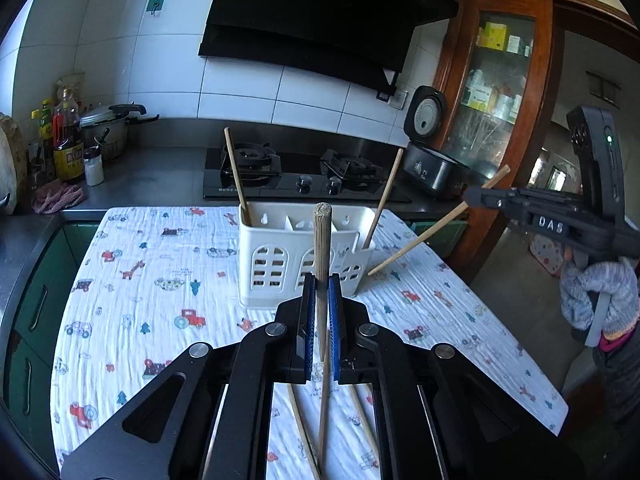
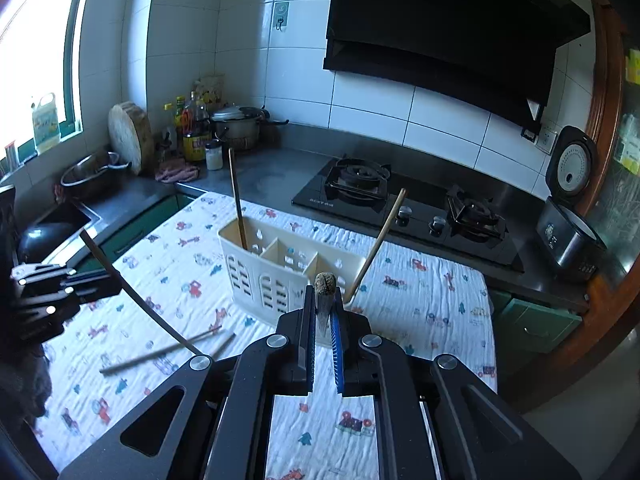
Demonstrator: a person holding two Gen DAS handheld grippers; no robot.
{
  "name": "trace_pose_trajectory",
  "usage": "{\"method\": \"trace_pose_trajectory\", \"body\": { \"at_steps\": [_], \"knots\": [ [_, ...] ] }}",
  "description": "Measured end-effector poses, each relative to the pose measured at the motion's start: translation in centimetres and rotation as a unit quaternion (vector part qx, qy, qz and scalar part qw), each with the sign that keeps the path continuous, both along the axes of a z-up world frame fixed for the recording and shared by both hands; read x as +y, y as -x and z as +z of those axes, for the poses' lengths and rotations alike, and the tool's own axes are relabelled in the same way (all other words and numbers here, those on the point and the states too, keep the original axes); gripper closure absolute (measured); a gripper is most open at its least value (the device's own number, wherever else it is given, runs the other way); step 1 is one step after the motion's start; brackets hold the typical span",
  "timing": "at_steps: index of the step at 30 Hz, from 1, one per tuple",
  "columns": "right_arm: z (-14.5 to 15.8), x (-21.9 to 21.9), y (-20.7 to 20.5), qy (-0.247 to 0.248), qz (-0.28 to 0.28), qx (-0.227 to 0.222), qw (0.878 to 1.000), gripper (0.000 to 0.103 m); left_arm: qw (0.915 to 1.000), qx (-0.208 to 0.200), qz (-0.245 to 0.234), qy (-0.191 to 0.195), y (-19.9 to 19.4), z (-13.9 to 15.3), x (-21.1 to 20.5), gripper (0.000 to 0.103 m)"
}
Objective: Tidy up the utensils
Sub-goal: 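Carry both chopsticks to the white caddy and lower them in with both grippers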
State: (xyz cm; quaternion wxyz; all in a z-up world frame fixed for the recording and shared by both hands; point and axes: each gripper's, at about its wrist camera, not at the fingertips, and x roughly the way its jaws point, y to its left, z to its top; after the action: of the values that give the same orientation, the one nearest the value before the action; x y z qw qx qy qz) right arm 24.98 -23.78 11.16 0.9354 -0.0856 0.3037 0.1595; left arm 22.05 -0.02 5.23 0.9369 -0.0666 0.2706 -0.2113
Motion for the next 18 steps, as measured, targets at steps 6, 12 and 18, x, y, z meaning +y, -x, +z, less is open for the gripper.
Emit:
{"method": "trace_pose_trajectory", "body": {
  "at_steps": [6, 12, 18],
  "knots": [
    [3.5, -0.8, -2.2, -0.023, 0.003, 0.014, 1.0, 0.096, 0.9998, -0.022, 0.002, -0.002, -1.0, 3.5, 0.6, 0.098],
    [4.7, -1.2, -4.1, -0.04, -0.001, 0.022, 0.999, 0.096, 0.9979, -0.065, 0.008, 0.004, -2.3, 8.3, 1.1, 0.098],
    [3.5, -0.6, -5.8, -0.033, -0.003, 0.036, 0.999, 0.096, 0.995, -0.092, 0.033, -0.019, -5.3, 11.0, 0.6, 0.098]
  ]
}}
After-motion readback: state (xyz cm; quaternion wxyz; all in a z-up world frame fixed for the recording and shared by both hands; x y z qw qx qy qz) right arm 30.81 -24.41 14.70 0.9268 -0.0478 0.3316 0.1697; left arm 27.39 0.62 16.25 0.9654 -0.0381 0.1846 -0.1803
